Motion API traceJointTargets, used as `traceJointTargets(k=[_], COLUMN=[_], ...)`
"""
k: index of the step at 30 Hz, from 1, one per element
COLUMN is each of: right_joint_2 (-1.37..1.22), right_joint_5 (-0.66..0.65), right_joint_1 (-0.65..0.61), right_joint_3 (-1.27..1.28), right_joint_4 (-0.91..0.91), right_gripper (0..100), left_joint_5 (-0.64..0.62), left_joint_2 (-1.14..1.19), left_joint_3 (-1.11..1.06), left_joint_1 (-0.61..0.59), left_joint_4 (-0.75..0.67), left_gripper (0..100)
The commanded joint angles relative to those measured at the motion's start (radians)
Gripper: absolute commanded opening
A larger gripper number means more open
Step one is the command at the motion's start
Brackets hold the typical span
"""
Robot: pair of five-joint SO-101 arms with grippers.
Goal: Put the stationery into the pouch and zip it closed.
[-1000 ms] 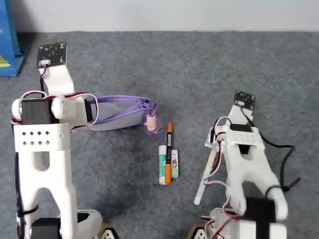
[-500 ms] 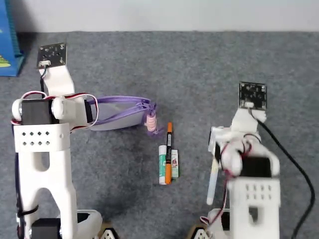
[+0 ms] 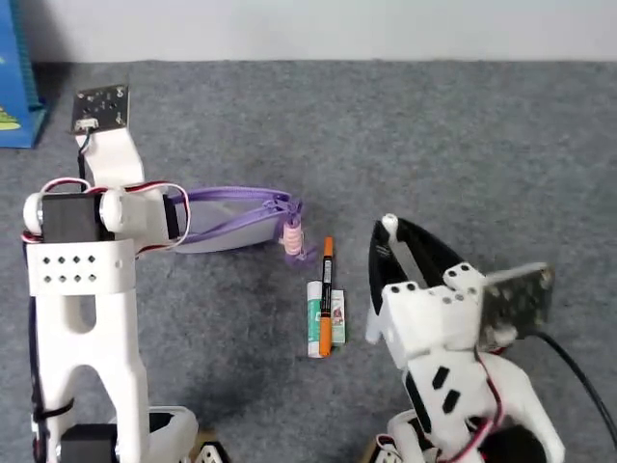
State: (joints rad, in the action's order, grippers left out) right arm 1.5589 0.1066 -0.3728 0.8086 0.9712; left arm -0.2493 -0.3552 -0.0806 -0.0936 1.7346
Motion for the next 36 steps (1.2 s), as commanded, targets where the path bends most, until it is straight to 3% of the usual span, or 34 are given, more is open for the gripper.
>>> traceJointTargets(k=[1, 7, 12, 21, 36], right_joint_2=[0.042, 0.038, -0.038, -0.318, -0.547], right_joint_5=[0.014, 0.092, 0.100, 0.100, 0.095], right_joint_1=[-0.064, -0.160, -0.231, -0.239, -0.341], right_joint_3=[-0.043, -0.026, 0.020, 0.026, 0.029], right_joint_4=[-0.151, -0.386, -0.688, -1.018, -1.092], right_gripper=[0.8, 0.8, 0.8, 0.8, 0.8], left_joint_5=[-0.005, -0.005, -0.005, -0.005, -0.003], left_joint_2=[0.003, 0.003, 0.003, 0.003, 0.003], left_joint_3=[-0.022, -0.022, -0.022, -0.021, -0.016], left_joint_1=[0.005, 0.006, 0.006, 0.002, 0.002], left_joint_4=[-0.021, -0.023, -0.023, -0.023, -0.023], left_gripper=[1, 1, 1, 1, 1])
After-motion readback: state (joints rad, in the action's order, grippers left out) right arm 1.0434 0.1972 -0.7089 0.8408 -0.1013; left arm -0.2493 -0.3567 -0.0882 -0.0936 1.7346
